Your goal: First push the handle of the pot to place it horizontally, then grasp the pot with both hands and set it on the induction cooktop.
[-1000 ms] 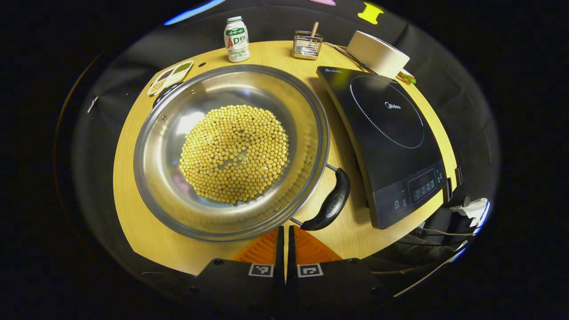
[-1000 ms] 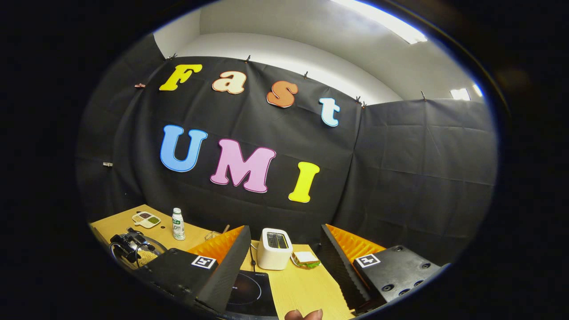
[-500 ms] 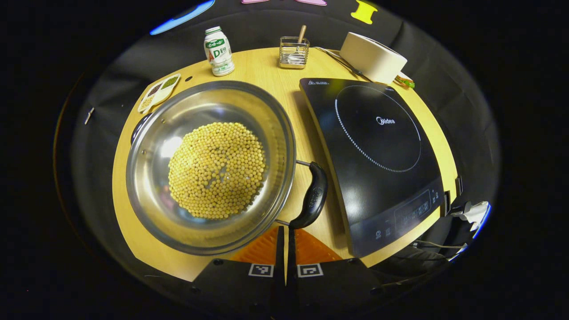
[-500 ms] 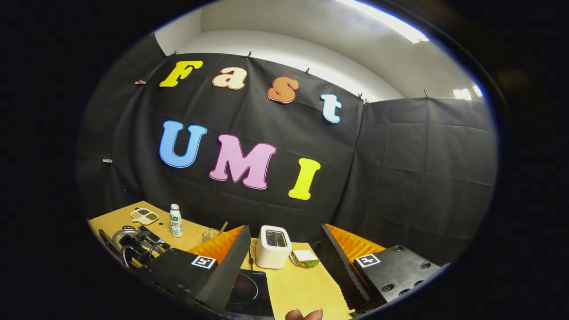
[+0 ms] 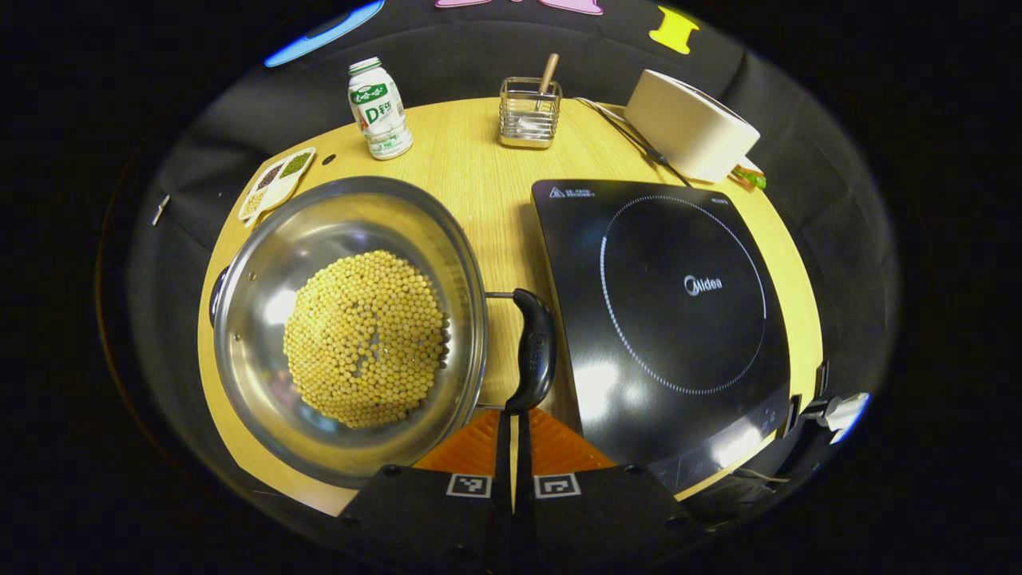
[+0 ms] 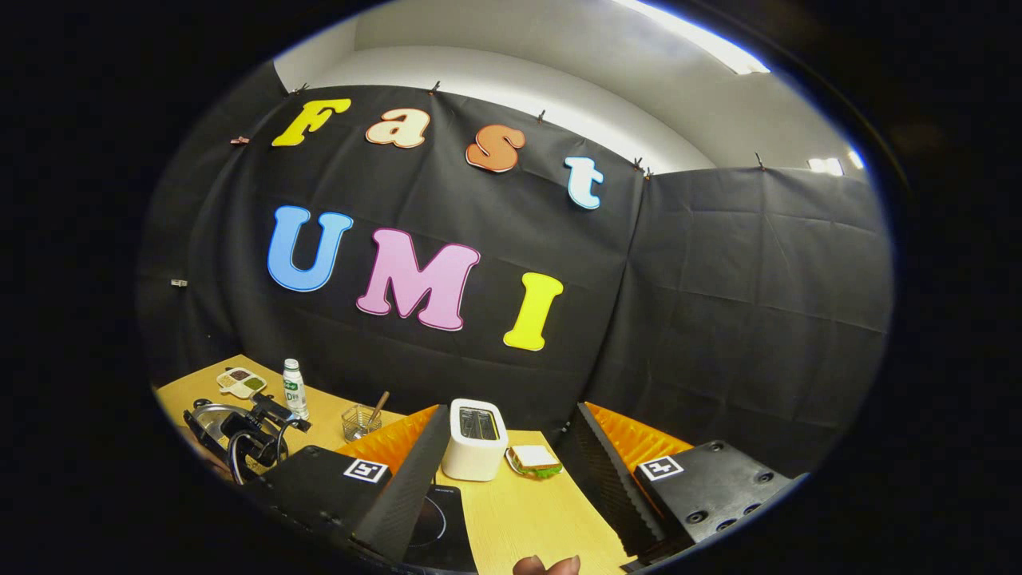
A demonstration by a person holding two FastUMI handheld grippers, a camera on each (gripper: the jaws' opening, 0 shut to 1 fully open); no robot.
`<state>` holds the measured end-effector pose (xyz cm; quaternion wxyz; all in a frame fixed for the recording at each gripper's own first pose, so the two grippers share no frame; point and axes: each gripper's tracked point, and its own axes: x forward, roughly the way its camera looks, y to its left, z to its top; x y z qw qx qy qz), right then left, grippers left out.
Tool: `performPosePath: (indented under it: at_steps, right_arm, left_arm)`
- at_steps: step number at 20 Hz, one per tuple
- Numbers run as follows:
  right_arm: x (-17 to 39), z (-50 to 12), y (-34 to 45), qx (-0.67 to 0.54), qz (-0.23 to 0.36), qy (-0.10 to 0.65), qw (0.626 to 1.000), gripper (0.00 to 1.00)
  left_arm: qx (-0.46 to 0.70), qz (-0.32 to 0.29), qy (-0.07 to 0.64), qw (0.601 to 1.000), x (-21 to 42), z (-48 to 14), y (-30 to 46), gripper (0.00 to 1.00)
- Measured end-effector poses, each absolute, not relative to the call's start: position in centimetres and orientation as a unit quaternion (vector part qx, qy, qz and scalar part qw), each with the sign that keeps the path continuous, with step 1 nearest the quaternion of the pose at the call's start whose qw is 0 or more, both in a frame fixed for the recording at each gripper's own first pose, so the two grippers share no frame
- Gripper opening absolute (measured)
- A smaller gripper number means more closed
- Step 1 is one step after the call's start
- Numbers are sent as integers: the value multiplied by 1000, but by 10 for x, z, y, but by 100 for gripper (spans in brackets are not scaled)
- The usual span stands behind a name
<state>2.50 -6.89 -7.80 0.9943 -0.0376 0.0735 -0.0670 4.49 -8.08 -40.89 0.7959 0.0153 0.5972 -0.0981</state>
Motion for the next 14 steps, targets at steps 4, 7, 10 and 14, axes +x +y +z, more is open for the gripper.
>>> performPosePath:
  at_steps: [4,7,10,14]
  right_arm:
    - [32,-88,-77,-41,-77,82,993,98]
    - [34,-99,-82,-42,-85,92,991,98]
    - [35,-102,-83,-44,-90,97,990,98]
    - [39,-102,-79,-45,-88,95,991,98]
  left_arm:
    - [-14,-80,595,799,72,-411,-91,5]
    - [-17,-75,592,802,89,-415,-93,5]
    - [-14,-86,594,800,94,-418,-97,5]
    - [-46,-110,575,810,86,-405,-108,5]
